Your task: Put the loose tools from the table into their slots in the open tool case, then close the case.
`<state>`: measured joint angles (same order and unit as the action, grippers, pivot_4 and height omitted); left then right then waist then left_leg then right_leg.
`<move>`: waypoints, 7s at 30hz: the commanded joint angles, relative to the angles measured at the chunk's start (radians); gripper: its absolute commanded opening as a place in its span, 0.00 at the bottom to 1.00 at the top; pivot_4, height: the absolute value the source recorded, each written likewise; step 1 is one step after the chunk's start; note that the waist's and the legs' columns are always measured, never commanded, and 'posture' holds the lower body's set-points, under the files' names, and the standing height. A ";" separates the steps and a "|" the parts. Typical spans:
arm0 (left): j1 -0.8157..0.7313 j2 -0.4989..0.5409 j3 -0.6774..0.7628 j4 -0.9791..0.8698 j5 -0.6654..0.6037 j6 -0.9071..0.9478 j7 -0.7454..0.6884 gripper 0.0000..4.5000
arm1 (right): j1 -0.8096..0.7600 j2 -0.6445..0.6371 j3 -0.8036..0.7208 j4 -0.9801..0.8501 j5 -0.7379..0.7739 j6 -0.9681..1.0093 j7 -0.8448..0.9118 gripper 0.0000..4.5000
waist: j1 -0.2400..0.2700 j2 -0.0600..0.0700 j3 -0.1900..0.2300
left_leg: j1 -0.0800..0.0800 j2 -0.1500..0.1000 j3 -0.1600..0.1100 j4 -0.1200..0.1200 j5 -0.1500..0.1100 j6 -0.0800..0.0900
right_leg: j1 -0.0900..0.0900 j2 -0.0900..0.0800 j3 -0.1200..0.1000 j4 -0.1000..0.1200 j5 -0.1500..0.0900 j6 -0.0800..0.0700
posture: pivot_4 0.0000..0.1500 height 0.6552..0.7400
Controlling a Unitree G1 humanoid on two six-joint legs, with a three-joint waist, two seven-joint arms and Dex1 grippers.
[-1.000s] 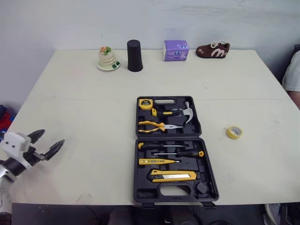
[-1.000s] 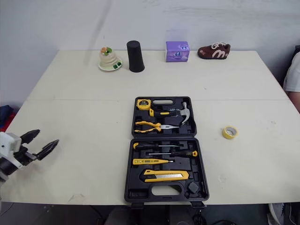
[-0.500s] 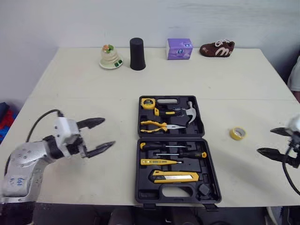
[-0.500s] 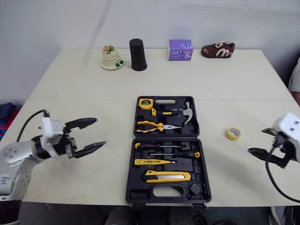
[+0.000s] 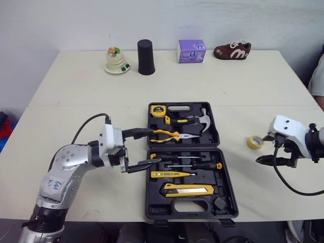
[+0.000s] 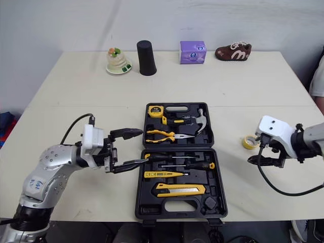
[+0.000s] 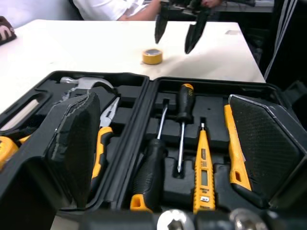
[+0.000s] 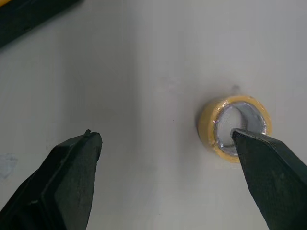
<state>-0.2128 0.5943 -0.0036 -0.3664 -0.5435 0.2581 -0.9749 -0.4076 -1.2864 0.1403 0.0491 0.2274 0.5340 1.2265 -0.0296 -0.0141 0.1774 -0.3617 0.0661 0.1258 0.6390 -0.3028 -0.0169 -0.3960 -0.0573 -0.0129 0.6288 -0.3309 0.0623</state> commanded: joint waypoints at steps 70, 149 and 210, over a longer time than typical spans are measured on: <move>0.072 0.042 -0.127 -0.068 0.050 -0.110 -0.211 1.00 | 0.172 0.003 0.172 -0.722 -0.018 0.004 0.162 0.01 | 0.001 0.001 0.001 | -0.008 -0.002 -0.005 0.014 -0.004 0.010 | -0.004 -0.003 -0.002 0.011 0.002 0.003 | 1.00 1.00; -0.189 -0.097 -0.171 0.324 0.346 0.103 0.157 0.01 | 0.089 0.483 -0.109 0.077 0.012 -0.377 -0.158 0.00 | 0.003 -0.009 0.005 | -0.008 -0.002 -0.002 0.012 0.002 0.006 | -0.002 -0.003 -0.002 0.005 0.009 0.007 | 1.00 1.00; -0.736 -0.173 -0.120 0.627 0.273 0.928 0.467 1.00 | -0.486 0.685 -0.224 0.132 0.135 0.953 -0.758 0.98 | -0.001 -0.009 0.007 | -0.030 -0.003 0.008 0.022 0.011 0.002 | -0.036 -0.003 0.008 0.029 0.009 0.005 | 1.00 1.00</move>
<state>-0.9274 0.4204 -0.1201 0.2585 -0.2835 1.1893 -0.5130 -0.8716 -0.6024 -0.0544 0.1873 0.3641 1.4841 0.4786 -0.0307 -0.0235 0.1840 -0.3915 0.0628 0.1340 0.6613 -0.2922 -0.0147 -0.4317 -0.0601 -0.0040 0.6576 -0.3219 0.0672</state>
